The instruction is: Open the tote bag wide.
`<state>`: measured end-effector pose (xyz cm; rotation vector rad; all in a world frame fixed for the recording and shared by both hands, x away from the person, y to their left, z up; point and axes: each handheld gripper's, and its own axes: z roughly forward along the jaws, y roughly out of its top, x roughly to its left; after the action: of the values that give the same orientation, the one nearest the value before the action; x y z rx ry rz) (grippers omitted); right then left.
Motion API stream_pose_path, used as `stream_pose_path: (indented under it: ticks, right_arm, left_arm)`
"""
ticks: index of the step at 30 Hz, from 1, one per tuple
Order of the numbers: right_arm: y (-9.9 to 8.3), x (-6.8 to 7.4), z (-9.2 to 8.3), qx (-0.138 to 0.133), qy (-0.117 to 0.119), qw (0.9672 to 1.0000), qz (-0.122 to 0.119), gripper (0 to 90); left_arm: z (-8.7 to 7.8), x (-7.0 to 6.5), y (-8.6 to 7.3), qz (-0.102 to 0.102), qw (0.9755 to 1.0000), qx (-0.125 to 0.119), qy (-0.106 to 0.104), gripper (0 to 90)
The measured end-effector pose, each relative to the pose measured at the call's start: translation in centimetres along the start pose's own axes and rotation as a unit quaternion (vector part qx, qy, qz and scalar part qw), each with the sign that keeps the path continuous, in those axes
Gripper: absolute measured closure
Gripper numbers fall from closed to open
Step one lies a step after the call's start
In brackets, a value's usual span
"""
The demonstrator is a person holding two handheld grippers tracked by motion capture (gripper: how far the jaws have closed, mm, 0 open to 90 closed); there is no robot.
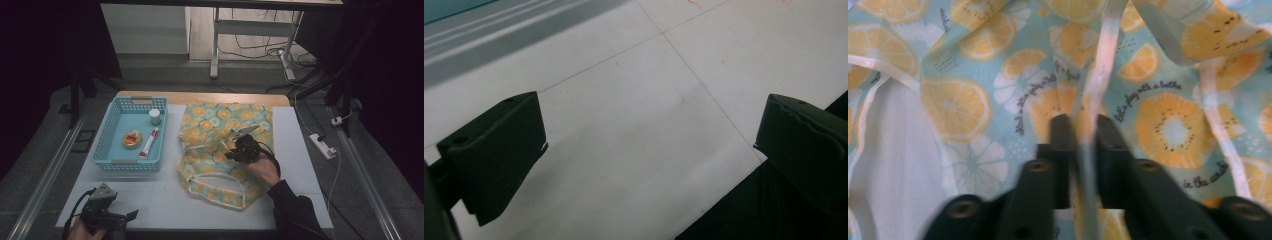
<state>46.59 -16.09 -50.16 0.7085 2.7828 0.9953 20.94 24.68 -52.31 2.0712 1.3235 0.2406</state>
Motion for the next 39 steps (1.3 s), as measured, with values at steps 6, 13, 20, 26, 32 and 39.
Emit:
stream_pose_path:
  ticks: [6,13,20,26,32,39]
  right_arm:
    - [0.4,0.1,-0.6,-0.005,0.004,1.0,0.002,90.0]
    - [1.1,0.7,-1.9,-0.03,0.006,0.9995,0.0,90.0]
    - [2.1,0.9,-3.2,-0.055,0.009,0.9984,0.008,90.0]
    - [3.1,1.1,-4.5,-0.077,0.006,0.997,0.004,90.0]
    - [4.1,1.0,-5.1,-0.087,0.01,0.9961,0.004,90.0]
    - [5.1,0.4,-5.9,-0.102,0.017,0.9945,0.013,90.0]
  left_arm:
    - [0.0,0.0,0.0,0.0,1.0,0.0,-0.001,0.1]
    - [0.0,0.0,0.0,0.002,1.0,0.001,0.0,0.2]
    - [0.1,0.0,0.0,0.002,1.0,0.004,0.0,0.2]
    - [0.1,0.0,0.0,0.001,1.0,0.005,0.0,0.2]
    - [0.1,0.1,0.0,-0.003,1.0,0.005,0.0,0.2]
    - [0.1,0.1,0.1,-0.004,1.0,0.006,-0.001,0.2]
